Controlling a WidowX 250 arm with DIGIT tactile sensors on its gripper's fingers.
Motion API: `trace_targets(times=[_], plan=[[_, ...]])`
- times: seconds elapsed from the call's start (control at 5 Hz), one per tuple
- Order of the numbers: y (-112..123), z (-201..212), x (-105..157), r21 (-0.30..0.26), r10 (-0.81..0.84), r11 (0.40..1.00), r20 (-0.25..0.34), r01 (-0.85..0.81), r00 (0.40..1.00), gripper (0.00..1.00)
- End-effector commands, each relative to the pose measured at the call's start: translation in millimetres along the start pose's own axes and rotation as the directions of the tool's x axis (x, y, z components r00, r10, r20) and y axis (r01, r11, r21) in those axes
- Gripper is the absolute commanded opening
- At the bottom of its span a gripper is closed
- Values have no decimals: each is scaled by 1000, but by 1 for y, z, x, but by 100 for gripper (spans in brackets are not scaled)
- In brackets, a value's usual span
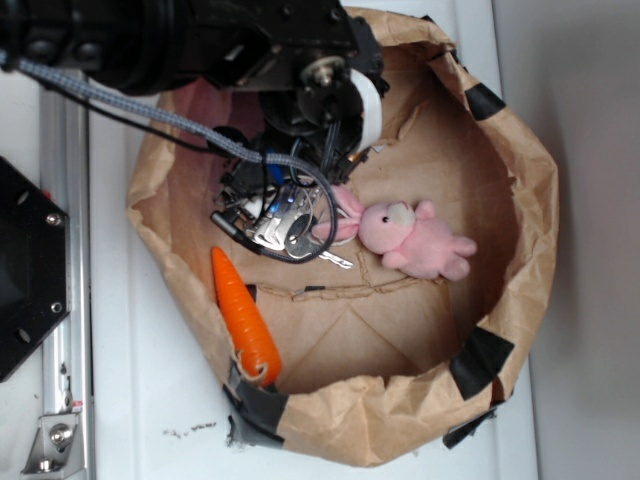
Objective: Grab the silver keys.
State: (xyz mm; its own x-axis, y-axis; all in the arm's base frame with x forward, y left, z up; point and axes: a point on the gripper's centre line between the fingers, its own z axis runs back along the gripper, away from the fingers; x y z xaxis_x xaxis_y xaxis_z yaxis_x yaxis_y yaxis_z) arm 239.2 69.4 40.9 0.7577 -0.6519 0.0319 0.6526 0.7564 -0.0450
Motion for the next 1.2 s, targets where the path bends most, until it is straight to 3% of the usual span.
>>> trace_targets(times=[0.0,0.6,1.0], plan=[[-13,8,8,-21,-29,999,10,29,1000,100],[-17,6,8,-7,-29,1000,17,30,999,100],[-31,-20,9,32,-47,998,-20,47,999,100]])
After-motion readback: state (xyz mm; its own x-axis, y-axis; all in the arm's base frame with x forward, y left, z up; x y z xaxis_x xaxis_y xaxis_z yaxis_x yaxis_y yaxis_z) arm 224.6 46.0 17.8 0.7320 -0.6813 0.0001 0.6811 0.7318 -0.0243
